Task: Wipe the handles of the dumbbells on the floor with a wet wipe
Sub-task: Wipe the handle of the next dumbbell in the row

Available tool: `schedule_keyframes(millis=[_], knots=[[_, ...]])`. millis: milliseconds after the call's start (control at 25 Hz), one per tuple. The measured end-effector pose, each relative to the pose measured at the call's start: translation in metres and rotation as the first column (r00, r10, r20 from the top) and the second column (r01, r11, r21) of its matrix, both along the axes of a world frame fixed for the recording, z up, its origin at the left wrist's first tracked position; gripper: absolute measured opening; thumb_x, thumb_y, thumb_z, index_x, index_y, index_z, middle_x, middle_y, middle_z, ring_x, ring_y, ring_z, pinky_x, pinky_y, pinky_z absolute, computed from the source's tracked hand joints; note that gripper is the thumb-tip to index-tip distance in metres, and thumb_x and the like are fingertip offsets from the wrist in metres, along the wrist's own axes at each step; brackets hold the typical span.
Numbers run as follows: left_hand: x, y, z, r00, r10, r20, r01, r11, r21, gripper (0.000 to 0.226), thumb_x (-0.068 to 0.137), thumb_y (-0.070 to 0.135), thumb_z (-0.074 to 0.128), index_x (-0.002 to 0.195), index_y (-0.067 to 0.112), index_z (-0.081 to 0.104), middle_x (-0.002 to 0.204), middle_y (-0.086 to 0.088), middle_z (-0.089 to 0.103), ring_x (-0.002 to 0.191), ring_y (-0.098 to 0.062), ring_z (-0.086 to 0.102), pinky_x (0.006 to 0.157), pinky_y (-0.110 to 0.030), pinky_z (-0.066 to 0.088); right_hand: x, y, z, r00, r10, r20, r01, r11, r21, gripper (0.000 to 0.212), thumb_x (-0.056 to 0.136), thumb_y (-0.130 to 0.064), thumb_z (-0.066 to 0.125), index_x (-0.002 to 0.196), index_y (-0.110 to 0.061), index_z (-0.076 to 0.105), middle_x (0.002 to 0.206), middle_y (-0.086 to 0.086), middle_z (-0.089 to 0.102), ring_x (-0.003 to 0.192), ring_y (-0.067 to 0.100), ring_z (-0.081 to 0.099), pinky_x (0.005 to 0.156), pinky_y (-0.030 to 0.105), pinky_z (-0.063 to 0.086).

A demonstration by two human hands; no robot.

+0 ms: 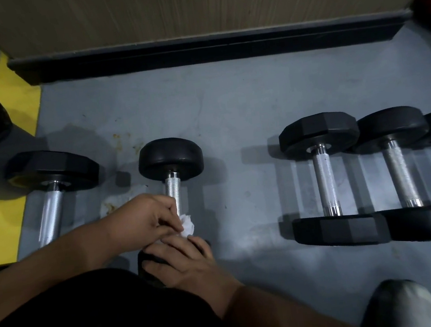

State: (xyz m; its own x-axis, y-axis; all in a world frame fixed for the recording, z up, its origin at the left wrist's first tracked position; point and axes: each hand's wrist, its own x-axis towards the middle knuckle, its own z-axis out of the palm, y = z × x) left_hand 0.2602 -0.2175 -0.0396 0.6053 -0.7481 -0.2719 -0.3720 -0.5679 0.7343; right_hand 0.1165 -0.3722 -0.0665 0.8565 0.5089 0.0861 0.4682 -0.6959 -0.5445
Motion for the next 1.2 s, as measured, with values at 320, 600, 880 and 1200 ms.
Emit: schedule_keyframes(millis=[320,600,880,1200], knots=[[0.031,-0.018,-0.004,0.934,0.185,0.305,-0.169,0.982,-0.078,0.013,0.077,0.018,0.07,0.085,0.018,0.08,0.081,0.009,0.067,0.078,-0.002,0.061,0.076,-0.02,0.05,-0.005,0.008,0.006,0.935,-0.348,0.07,0.323,0.916,0.237,0.076,0.083,-0.039,0.082,0.138,-0.044,0.031,0.13,-0.015,0.045,0.12,0.011,0.058,0.109,0.04,0.044],[0.013,-0.004,-0.008,0.933,0.27,0.236,-0.244,0.961,-0.132,0.014,0.076,0.009,0.082,0.088,0.016,0.08,0.085,0.012,0.069,0.08,0.001,0.066,0.08,-0.01,0.049,-0.001,-0.011,-0.007,0.996,-0.087,-0.014,0.088,0.973,0.215,0.043,0.095,-0.03,0.063,0.136,-0.037,0.058,0.152,-0.001,0.045,0.14,0.023,0.04,0.118,0.049,0.028],[-0.007,0.011,0.006,0.988,0.071,-0.134,-0.076,0.997,-0.031,0.024,0.076,0.003,0.08,0.081,0.027,0.08,0.081,0.012,0.069,0.076,-0.008,0.068,0.071,-0.018,0.051,-0.003,-0.009,-0.009,0.998,-0.063,-0.026,0.067,0.975,0.213,0.042,0.093,-0.03,0.06,0.136,-0.034,0.06,0.158,-0.001,0.04,0.146,0.025,0.037,0.115,0.052,0.033],[0.028,-0.009,-0.011,0.898,0.308,0.314,-0.285,0.951,-0.117,0.016,0.075,0.007,0.083,0.088,0.016,0.08,0.082,0.01,0.068,0.075,-0.001,0.063,0.074,-0.009,0.046,-0.004,-0.013,-0.004,0.997,-0.037,-0.068,0.045,0.991,0.129,0.046,0.095,-0.032,0.053,0.141,-0.038,0.053,0.163,-0.007,0.029,0.15,0.022,0.027,0.12,0.049,0.025]])
